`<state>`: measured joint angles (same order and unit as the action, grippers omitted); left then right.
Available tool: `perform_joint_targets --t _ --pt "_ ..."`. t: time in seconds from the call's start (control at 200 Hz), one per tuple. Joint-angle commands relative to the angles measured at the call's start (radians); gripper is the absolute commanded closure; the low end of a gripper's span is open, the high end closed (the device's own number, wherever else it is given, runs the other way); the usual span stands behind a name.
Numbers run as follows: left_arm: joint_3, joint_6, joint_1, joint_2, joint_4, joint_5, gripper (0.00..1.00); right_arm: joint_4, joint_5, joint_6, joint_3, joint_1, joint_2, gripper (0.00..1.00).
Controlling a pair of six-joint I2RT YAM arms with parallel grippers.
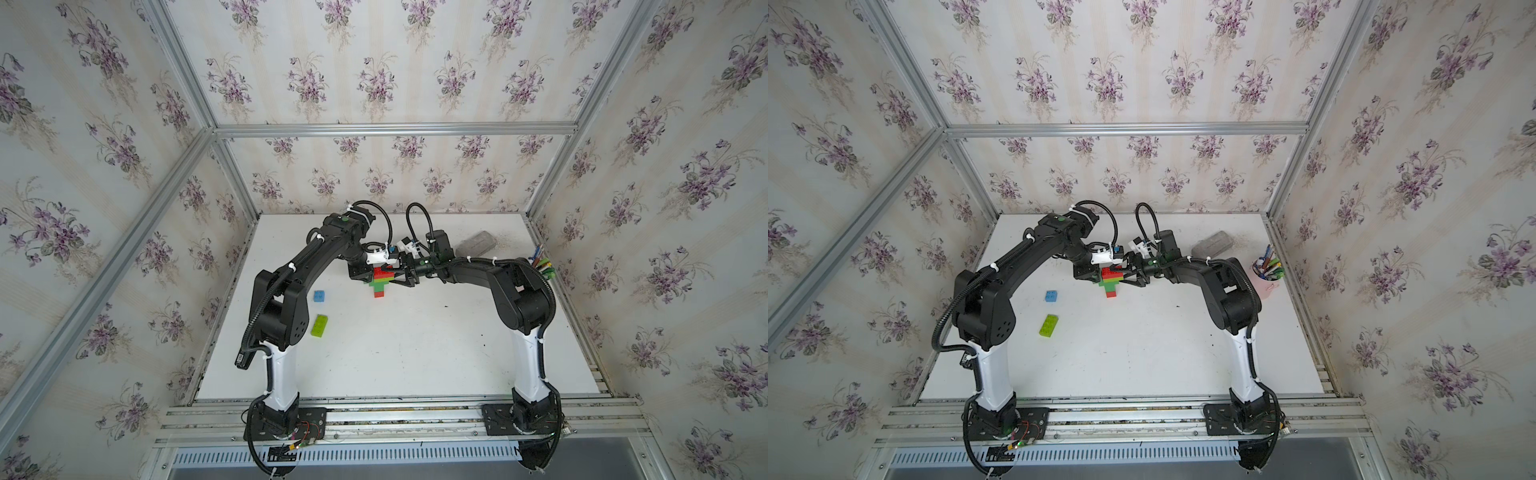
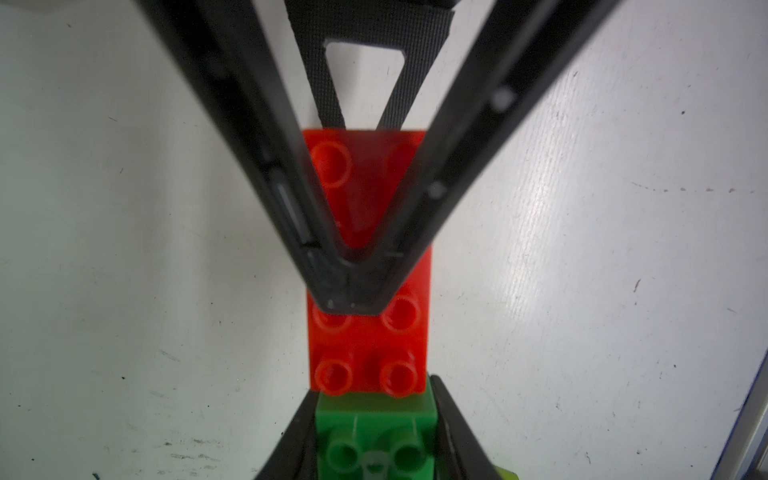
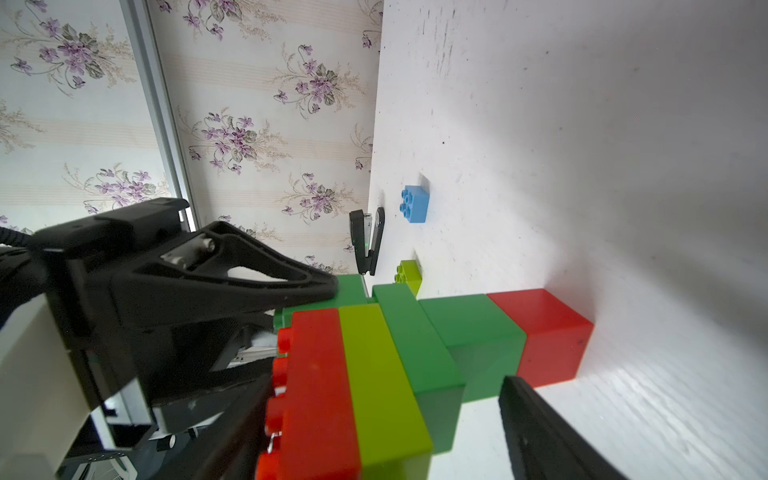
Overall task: Assemble a spoon with lego
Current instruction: Assemble the lego brick with the lego brick.
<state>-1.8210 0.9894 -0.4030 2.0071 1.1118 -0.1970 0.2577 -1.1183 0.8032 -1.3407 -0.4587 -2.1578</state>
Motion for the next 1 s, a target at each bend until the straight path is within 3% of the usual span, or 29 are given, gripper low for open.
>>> perform_joint_targets --t 0.0,0.345,0.55,0.999 --pt "-0.012 0.025 -0.004 0.018 0.039 -0.016 0.69 -0.090 0.071 -0.024 -0.003 -0.002 -0.018 0.15" --pt "-0.031 0.035 -0.023 0.049 0.059 0.010 0.68 -0.104 0.069 -0.034 -0.011 -0.003 -0.033 0.15" --pt "-0.037 0.051 -0.025 0.054 0.059 -0.051 0.68 -0.107 0.069 -0.038 -0.008 -0.003 -0.038 0.15" --pt "-0.063 0.015 -0.007 0.074 0.060 -0.069 0.68 -0.121 0.066 -0.059 -0.006 -0.002 -0.051 0.15"
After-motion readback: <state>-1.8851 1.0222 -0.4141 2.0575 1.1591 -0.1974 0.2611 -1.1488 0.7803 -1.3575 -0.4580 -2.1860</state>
